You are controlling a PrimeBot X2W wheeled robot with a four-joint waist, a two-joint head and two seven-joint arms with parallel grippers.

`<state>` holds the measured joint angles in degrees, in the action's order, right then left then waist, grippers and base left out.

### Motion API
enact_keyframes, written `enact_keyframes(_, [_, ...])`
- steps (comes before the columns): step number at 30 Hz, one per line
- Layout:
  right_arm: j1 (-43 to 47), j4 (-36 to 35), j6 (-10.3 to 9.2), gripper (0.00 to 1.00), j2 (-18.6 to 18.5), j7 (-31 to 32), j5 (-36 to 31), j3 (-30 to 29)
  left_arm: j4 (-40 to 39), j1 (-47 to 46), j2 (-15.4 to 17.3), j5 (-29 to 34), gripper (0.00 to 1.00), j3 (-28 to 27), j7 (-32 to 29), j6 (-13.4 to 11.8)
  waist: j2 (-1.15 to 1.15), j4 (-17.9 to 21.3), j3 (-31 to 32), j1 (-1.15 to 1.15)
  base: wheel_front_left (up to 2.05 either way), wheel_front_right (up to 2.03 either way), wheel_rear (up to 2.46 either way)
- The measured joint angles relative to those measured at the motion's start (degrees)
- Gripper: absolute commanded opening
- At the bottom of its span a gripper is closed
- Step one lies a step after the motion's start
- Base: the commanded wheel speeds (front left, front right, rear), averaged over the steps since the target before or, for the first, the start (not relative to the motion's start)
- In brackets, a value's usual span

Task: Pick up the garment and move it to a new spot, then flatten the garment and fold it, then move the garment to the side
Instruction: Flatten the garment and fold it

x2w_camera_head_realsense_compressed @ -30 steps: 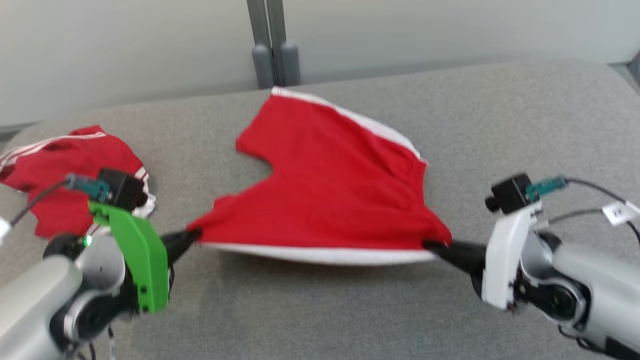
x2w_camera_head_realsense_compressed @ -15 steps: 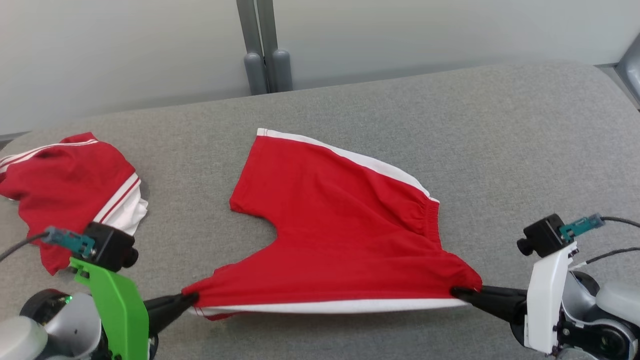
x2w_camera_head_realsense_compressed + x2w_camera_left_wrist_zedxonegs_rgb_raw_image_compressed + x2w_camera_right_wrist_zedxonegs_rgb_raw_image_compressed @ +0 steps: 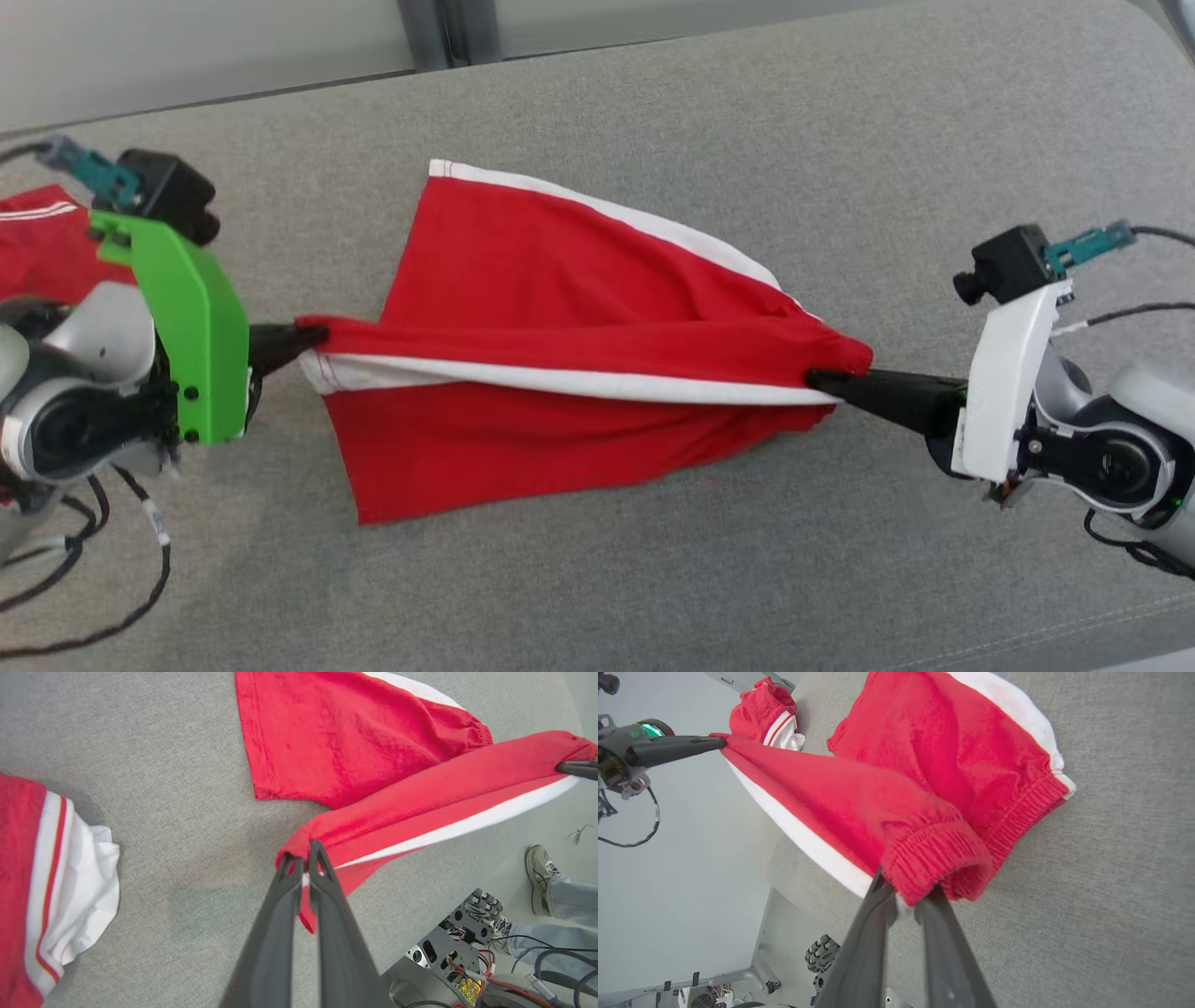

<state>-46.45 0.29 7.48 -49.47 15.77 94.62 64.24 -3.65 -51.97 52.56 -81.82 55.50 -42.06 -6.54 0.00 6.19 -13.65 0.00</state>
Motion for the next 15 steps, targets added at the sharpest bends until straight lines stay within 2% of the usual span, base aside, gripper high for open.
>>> enact_keyframes(8, [-5.66, 3.28, 0.0, 0.0, 1.14, 2.53, 2.13, -2.03, 9.37, -12.65, -5.57, 3.49, 0.0, -0.45, -6.2, 1.2, 0.0, 1.57, -6.48, 0.0, 0.0, 0.0, 0.0])
enact_keyframes(15, [-9.6, 6.67, 0.0, 0.0, 5.16, 3.88, 2.5, -2.24, 18.24, -20.01, -10.02, 6.8, 0.0, 0.02, -8.06, 2.08, 0.0, 3.46, -11.96, 0.0, 0.0, 0.0, 0.0])
